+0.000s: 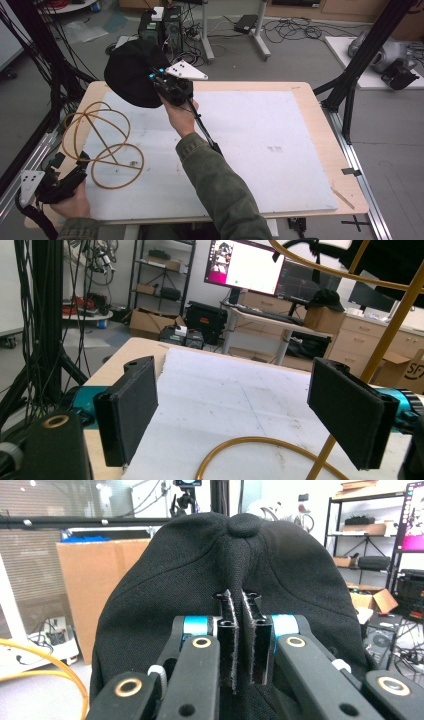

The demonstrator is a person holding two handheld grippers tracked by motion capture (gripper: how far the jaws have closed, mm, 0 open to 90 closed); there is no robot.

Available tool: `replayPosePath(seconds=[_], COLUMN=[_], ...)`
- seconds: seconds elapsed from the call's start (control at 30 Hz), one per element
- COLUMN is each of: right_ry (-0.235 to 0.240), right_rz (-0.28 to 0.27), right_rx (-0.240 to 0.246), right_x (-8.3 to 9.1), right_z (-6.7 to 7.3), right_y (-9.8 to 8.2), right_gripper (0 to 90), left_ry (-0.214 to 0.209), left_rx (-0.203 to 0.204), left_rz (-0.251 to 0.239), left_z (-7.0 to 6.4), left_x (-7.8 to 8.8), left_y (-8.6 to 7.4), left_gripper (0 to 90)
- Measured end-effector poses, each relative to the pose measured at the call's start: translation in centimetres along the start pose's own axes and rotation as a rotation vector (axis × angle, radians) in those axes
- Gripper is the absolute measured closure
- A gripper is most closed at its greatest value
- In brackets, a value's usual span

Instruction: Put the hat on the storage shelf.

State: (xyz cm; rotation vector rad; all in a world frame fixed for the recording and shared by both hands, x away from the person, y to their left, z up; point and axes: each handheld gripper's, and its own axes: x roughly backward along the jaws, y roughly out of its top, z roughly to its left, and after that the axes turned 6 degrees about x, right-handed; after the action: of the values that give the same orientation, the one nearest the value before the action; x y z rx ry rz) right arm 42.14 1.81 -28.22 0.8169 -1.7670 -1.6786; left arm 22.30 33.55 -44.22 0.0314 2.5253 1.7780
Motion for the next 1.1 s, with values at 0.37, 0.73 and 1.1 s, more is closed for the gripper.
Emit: replayPosePath(seconds=[0.37, 0.73, 1.1], right_ry=[0.089, 0.188, 0.293], right_rz=[-0.079, -0.101, -0.096], right_rx=[-0.035, -0.045, -0.055], right_x=[1.5, 1.6, 1.7], right_z=[1.2, 3.1, 4.8], right_y=[2.0, 2.9, 3.7], right_gripper=[86.8, 86.8, 86.7], left_ry=[-0.005, -0.003, -0.006], left_rx=[0.003, 0.009, 0.008], left_rz=[-0.002, 0.0, 0.001], left_z=[-0.2, 0.0, 0.0], left_x=[0.1, 0.0, 0.0], left_y=[0.0, 0.0, 0.0], left_gripper=[20.6, 20.6, 20.7])
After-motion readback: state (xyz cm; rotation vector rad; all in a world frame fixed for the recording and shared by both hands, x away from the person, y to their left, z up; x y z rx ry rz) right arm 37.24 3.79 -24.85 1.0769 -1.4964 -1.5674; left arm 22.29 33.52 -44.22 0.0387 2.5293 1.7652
